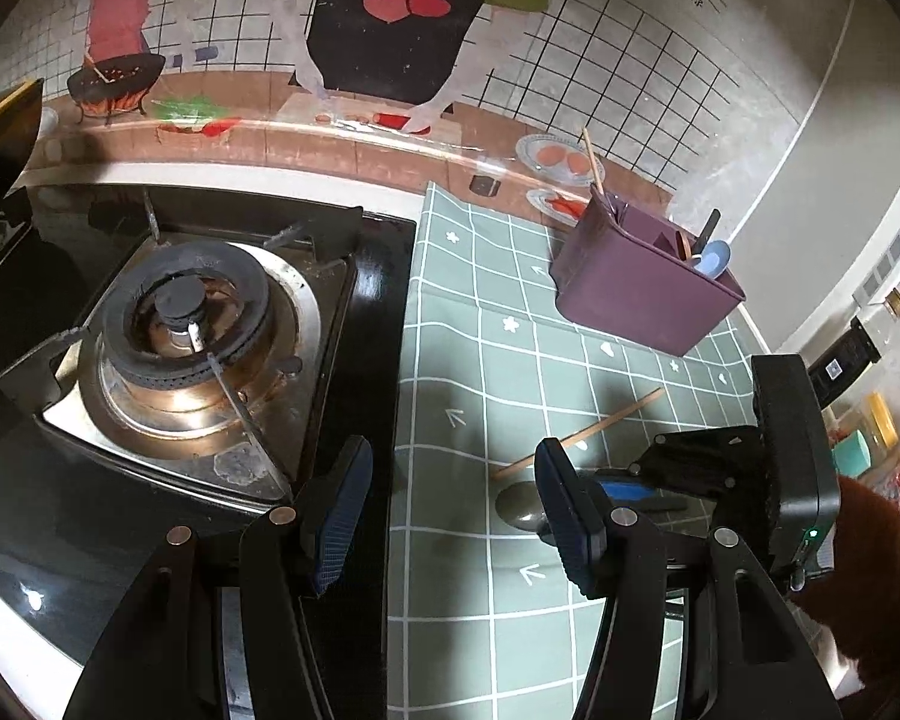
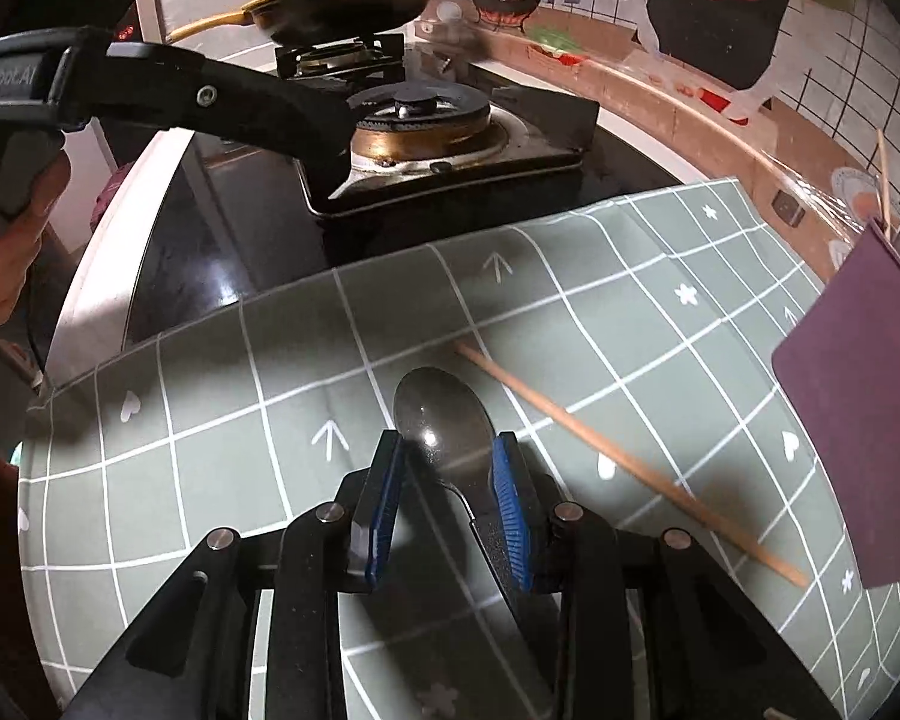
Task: Organize utensils
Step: 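Grasp the dark black-handled spoon on the mat with the right tool, then lift the dark spoon with the right tool while the left tool grasps a wooden chopstick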
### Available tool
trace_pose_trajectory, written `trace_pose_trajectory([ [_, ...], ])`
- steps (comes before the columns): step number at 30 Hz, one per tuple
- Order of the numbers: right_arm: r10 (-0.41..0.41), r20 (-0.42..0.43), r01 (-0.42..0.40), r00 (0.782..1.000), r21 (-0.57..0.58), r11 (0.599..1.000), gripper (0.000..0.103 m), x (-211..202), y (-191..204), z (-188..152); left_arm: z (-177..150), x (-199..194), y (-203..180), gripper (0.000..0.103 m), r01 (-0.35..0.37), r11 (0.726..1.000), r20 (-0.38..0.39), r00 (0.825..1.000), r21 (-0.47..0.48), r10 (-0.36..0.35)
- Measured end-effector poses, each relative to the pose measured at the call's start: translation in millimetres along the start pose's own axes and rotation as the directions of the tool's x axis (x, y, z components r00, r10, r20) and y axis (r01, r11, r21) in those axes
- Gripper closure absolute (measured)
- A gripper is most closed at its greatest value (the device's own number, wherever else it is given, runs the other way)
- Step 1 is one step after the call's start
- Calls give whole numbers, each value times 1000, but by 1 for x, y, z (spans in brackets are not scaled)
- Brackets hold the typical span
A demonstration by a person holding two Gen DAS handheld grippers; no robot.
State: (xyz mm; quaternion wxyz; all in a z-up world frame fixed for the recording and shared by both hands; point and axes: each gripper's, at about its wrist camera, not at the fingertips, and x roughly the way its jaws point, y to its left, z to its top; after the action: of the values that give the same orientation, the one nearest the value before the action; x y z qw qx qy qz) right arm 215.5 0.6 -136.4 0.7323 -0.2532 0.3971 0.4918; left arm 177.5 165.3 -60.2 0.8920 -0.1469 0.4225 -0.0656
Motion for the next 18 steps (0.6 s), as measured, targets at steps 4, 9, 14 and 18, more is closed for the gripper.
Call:
trace_pose_trajectory([
  [4, -38, 56, 39, 998, -16, 999, 74, 3, 7, 3, 2, 4, 1, 46, 7, 1000, -20, 1000, 4, -7],
  [9, -10, 39, 12, 999, -51, 999, 71, 10, 10, 14, 2, 1, 2, 46, 7, 1000, -20, 1000, 15, -6],
  [14, 11, 31, -10, 999, -39, 999, 65, 21, 11, 27, 3, -7, 9, 46, 5, 1000, -8, 1000, 15, -4],
  [18, -37, 19, 38, 999, -64, 997, 70, 18, 20, 27, 6, -8, 16, 46, 12, 1000, -3, 1000, 22, -12],
])
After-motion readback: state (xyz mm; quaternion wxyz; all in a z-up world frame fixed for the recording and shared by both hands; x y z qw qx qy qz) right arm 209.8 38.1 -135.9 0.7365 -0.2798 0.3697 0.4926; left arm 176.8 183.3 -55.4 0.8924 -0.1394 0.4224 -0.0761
